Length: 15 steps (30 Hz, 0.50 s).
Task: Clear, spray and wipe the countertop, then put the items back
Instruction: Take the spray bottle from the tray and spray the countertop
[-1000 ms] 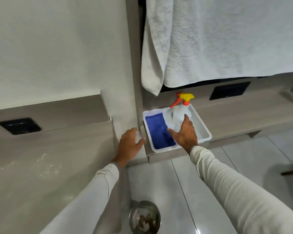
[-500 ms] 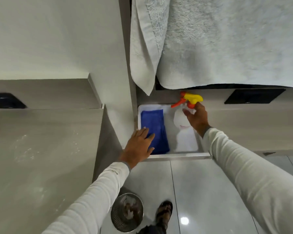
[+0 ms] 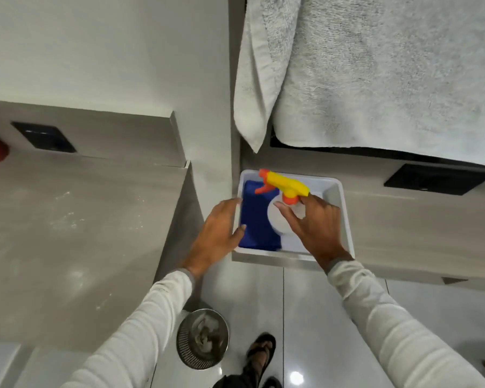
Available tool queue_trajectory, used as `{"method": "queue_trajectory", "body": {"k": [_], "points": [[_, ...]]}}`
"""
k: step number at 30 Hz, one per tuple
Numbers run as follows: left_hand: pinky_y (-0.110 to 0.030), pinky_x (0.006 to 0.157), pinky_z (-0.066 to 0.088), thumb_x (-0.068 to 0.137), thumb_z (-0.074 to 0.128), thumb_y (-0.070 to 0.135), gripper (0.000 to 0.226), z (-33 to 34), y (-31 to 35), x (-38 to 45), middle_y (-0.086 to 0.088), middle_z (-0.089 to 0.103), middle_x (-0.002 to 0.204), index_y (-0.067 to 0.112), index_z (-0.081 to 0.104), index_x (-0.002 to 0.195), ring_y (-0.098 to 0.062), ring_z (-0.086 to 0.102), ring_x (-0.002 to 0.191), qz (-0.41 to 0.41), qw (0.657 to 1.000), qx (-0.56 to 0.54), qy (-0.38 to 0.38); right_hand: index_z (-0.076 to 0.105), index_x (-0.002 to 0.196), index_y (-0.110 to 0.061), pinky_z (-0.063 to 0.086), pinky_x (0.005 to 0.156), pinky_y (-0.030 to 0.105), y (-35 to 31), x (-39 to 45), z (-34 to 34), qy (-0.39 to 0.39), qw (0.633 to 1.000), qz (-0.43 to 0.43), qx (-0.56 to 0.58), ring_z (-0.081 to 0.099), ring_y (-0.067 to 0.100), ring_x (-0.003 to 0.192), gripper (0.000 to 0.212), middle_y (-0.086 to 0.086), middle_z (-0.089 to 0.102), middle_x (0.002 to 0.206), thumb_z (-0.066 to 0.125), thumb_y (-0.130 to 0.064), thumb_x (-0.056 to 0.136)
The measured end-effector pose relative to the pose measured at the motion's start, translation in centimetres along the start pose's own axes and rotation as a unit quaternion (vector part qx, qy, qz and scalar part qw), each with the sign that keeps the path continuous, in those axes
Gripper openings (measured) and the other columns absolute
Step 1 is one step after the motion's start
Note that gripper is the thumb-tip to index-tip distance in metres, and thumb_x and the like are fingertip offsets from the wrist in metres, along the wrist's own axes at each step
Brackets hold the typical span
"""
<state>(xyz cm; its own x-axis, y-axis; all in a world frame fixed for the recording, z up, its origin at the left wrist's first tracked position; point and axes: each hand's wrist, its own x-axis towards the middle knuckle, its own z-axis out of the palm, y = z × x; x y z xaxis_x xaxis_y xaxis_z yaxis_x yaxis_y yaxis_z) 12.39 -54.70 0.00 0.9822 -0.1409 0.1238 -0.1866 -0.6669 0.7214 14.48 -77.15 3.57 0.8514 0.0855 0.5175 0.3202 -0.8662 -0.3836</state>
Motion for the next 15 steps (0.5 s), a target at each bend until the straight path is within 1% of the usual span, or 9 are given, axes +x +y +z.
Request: {"method": "queue_trajectory", "body": {"k": [2,4,5,7,9,11,12,13,15], "points": [[-0.028,0.106,0.04,0.079,0.081,0.025,0.075,-2.2,1.6,-1.9,0.002,0.05,0.144,0.018,0.042,0.143,-0.011,0.048,0.13,-0.077,0.985,-0.157,-0.011,0.07,0.094,-0.013,0.053,0.056,0.033,-3.5,0.7,-0.8,0.011,0.999,-0.009,0.045,0.068,0.028,0.058,0.045,0.006,0.071,0.068,0.069,-0.057,0.085],[-0.026,0.099,0.049,0.067,0.09,0.02,0.086,-4.1,2.9,-4.5,0.006,0.055,0.138,0.024,0.045,0.14,-0.008,0.054,0.126,-0.119,0.956,-0.266,-0.027,0.07,0.089,-0.014,0.052,0.055,0.033,-7.6,0.8,-1.1,0.009,0.995,-0.006,0.098,0.065,0.027,0.055,0.049,0.003,0.068,0.065,0.066,-0.063,0.083],[-0.023,0.093,0.052,0.064,0.092,0.017,0.088,-4.6,3.5,-5.7,0.008,0.058,0.133,0.026,0.046,0.138,-0.008,0.057,0.122,-0.126,0.948,-0.291,-0.023,0.068,0.084,-0.016,0.048,0.055,0.03,-9.7,0.8,-1.3,0.011,0.992,-0.002,0.124,0.061,0.024,0.054,0.046,0.0,0.065,0.063,0.069,-0.062,0.082],[-0.016,0.082,0.055,0.057,0.096,0.016,0.089,-5.9,4.5,-8.6,0.011,0.062,0.121,0.026,0.048,0.131,-0.002,0.063,0.109,-0.135,0.943,-0.304,0.021,0.062,0.076,-0.02,0.043,0.055,0.025,-14.0,0.0,-1.8,0.012,0.984,0.004,0.176,0.053,0.017,0.054,0.04,-0.005,0.06,0.063,0.077,-0.057,0.079],[-0.014,0.075,0.054,0.047,0.095,0.03,0.085,-7.3,4.5,-11.4,0.015,0.063,0.114,0.032,0.052,0.12,-0.001,0.065,0.1,-0.153,0.936,-0.306,0.076,0.063,0.075,-0.018,0.049,0.057,0.031,-17.9,-1.1,-2.0,-0.001,0.977,0.003,0.214,0.054,0.017,0.055,0.041,-0.004,0.062,0.062,0.08,-0.055,0.077],[-0.017,0.073,0.056,0.042,0.093,0.037,0.08,-8.7,3.7,-13.9,0.012,0.065,0.111,0.035,0.055,0.112,-0.005,0.066,0.098,-0.173,0.929,-0.311,0.102,0.064,0.081,-0.017,0.053,0.062,0.039,-20.7,-2.0,-0.9,-0.04,0.962,0.026,0.268,0.059,0.017,0.059,0.043,-0.003,0.065,0.066,0.081,-0.056,0.074],[-0.02,0.075,0.057,0.042,0.092,0.037,0.08,-9.2,2.9,-15.2,0.007,0.067,0.112,0.032,0.056,0.113,-0.009,0.066,0.099,-0.179,0.925,-0.318,0.103,0.064,0.09,-0.018,0.056,0.068,0.039,-21.9,-2.6,-0.2,-0.082,0.944,0.045,0.317,0.064,0.014,0.067,0.045,-0.005,0.068,0.075,0.083,-0.055,0.073],[-0.024,0.077,0.058,0.044,0.093,0.033,0.08,-9.8,2.3,-16.3,0.002,0.069,0.112,0.027,0.057,0.115,-0.01,0.066,0.098,-0.185,0.921,-0.328,0.098,0.063,0.104,-0.021,0.058,0.078,0.037,-23.2,-3.1,0.5,-0.135,0.915,0.059,0.374,0.069,0.009,0.083,0.05,-0.007,0.073,0.091,0.085,-0.053,0.072],[-0.021,0.075,0.056,0.051,0.095,0.016,0.073,-10.1,0.8,-18.7,0.007,0.07,0.104,0.021,0.059,0.113,-0.002,0.066,0.092,-0.2,0.915,-0.34,0.086,0.057,0.131,-0.034,0.052,0.104,0.033,-24.9,-4.4,2.4,-0.221,0.858,0.057,0.461,0.064,0.004,0.117,0.062,-0.016,0.068,0.126,0.084,-0.046,0.076]]}}
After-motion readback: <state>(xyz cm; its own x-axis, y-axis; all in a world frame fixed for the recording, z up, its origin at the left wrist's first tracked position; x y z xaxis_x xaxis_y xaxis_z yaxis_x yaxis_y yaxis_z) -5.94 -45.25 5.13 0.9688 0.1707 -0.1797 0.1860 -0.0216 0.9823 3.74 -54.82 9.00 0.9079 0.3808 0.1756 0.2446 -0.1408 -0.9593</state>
